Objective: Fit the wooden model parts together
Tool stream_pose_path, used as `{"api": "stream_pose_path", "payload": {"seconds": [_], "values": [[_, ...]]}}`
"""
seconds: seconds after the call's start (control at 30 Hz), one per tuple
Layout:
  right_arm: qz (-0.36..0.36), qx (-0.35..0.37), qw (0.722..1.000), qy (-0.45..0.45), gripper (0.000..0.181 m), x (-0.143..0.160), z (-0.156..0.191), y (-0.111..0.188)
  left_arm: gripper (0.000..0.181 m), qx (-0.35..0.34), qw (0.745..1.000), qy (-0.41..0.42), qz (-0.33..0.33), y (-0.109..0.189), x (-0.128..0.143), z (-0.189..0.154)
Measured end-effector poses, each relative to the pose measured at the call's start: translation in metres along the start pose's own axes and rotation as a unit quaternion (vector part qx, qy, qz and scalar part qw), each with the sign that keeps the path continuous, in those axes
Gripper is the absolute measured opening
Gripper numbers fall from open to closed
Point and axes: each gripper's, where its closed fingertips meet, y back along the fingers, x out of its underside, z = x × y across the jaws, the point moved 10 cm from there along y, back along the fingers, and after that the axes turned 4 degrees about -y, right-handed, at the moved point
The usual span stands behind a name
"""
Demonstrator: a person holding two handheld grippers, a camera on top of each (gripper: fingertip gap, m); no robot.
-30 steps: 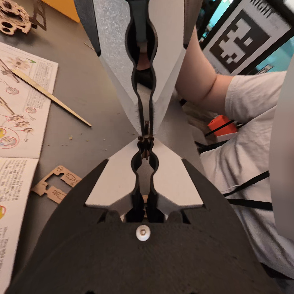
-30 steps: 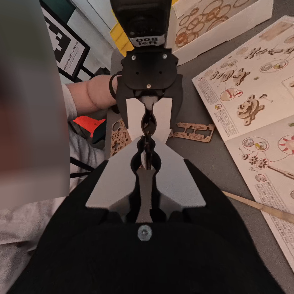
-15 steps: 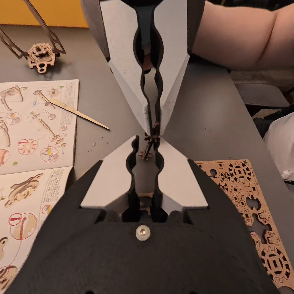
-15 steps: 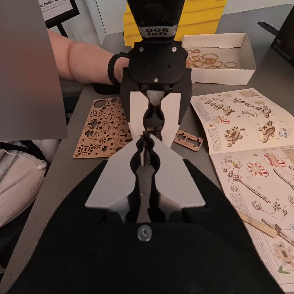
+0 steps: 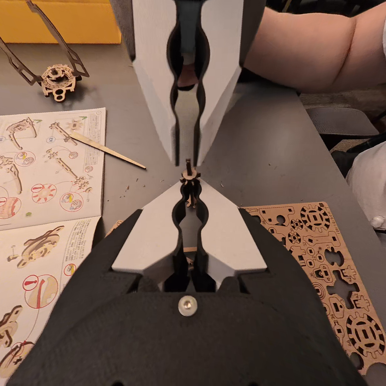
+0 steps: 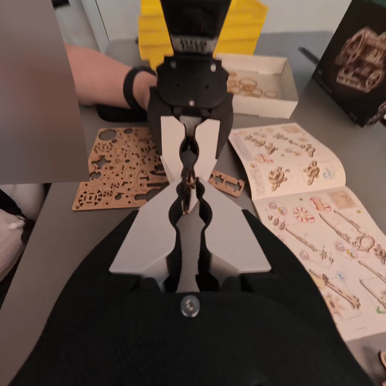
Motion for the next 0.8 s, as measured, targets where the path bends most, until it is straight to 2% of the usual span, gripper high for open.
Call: {"api": "stream_pose_path", "payload": {"seconds": [0.03, 0.13, 0.23, 0.37, 0.47, 0.8], "values": [[0.021, 0.009, 1.0, -0.002, 0.013, 0.001, 0.001, -0.003, 0.0, 0.0, 1.0, -0.001, 0.0, 0.0, 0.0, 0.0], [0.047, 0.012, 0.999, 0.003, 0.013, -0.013, 0.009, -0.003, 0.0, -0.003, 1.0, -0.007, 0.001, -0.001, -0.001, -0.001], [0.125, 0.032, 0.991, 0.017, 0.003, -0.032, 0.013, 0.0, 0.0, -0.002, 1.0, -0.014, 0.001, -0.002, -0.001, -0.002], [0.267, 0.023, 0.963, 0.01, 0.004, -0.051, 0.012, -0.011, 0.0, -0.001, 1.0, -0.017, 0.002, -0.002, -0.001, -0.002], [0.337, 0.021, 0.941, 0.011, 0.003, -0.051, 0.011, -0.021, 0.0, 0.0, 1.0, -0.019, 0.003, -0.002, -0.001, -0.002], [0.36, 0.04, 0.932, 0.022, 0.0, -0.071, 0.013, -0.019, 0.0, -0.001, 1.0, -0.021, 0.002, 0.0, -0.001, -0.002]]}}
